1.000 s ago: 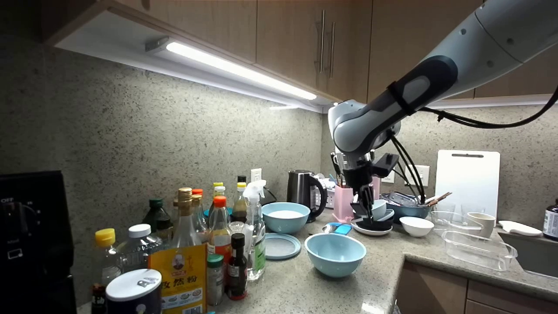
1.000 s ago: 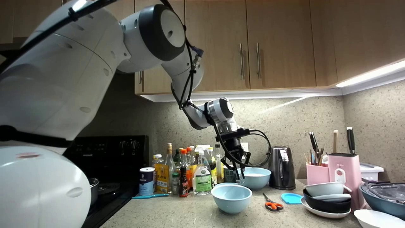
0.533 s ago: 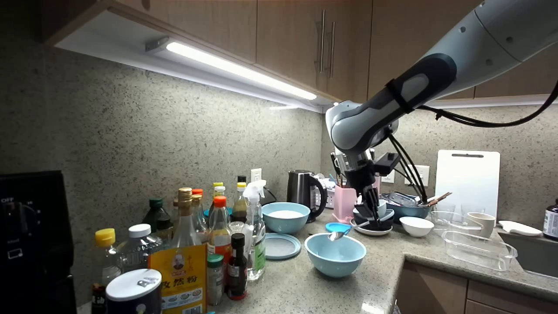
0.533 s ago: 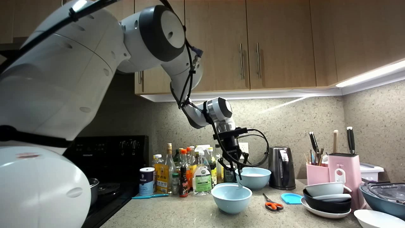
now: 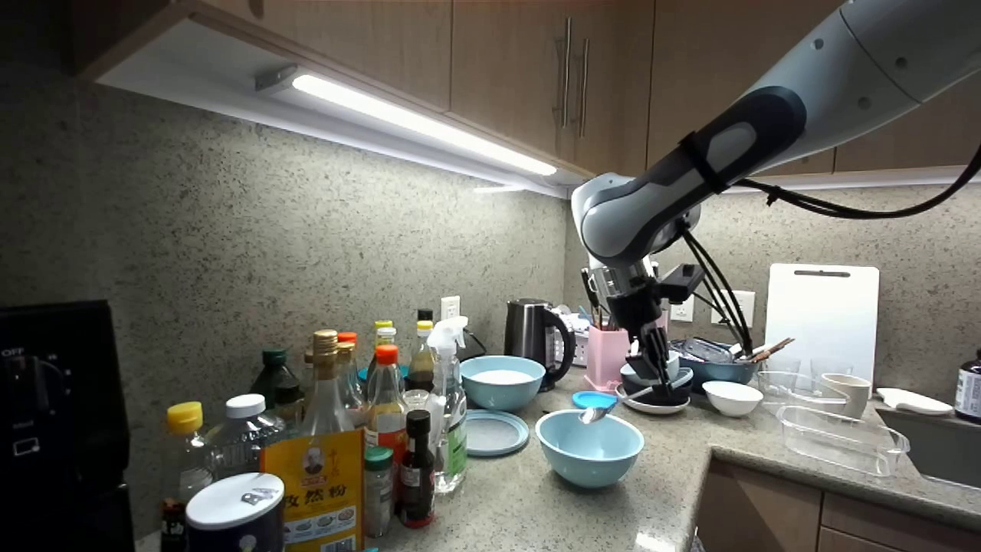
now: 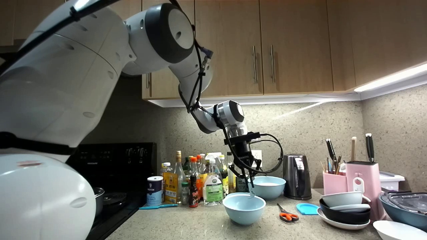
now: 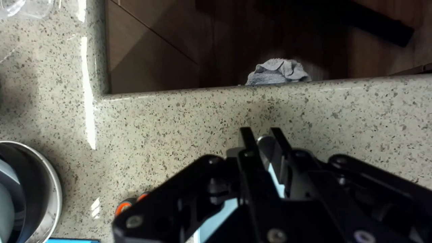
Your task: Stir the bowl
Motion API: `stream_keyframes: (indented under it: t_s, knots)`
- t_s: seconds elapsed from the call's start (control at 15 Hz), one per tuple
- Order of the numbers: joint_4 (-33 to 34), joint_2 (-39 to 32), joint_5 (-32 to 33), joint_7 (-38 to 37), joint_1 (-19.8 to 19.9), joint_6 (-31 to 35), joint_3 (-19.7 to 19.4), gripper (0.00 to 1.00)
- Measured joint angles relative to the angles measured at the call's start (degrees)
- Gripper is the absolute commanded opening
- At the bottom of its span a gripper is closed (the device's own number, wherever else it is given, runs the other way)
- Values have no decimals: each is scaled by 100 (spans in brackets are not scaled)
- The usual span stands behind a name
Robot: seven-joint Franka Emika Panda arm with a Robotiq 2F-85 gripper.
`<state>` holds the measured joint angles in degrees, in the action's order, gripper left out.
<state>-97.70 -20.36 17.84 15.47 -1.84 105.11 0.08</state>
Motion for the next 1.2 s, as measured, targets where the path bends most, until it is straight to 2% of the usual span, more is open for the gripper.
stream_keyframes:
  t_s: [0.27,0.67,1.07,1.13,1.2]
  knots:
    - [58,-195,-5,74,-3,-234,83,4]
    - [445,-581,150,64,-98,-233,92,4]
    - [671,-674,379,-13,-148,-221,71,4]
    - [692,-675,383,-27,-148,-221,61,15]
    - [698,-675,383,-29,-146,-221,60,15]
